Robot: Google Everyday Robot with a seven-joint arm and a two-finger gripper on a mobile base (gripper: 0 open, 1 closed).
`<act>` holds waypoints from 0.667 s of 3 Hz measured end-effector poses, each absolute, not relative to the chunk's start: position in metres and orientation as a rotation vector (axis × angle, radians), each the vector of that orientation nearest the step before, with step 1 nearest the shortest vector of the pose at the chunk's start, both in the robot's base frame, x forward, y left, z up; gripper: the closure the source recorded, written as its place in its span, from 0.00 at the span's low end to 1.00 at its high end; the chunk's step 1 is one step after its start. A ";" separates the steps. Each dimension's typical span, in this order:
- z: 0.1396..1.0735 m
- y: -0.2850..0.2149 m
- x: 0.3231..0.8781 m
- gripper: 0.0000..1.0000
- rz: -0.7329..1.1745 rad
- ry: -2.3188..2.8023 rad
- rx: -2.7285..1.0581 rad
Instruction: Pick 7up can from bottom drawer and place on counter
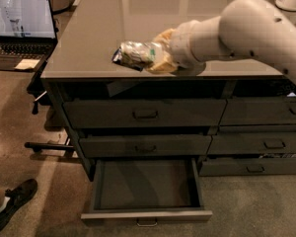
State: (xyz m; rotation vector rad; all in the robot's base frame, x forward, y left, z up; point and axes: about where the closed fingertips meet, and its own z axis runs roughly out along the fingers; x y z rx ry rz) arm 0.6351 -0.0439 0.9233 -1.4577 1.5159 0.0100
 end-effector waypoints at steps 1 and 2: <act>0.927 -0.038 0.638 1.00 0.035 1.537 -1.410; 0.927 -0.036 0.640 1.00 0.033 1.541 -1.411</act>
Offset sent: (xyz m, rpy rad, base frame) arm 0.0048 0.0063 0.0054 0.0453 0.0117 -0.0298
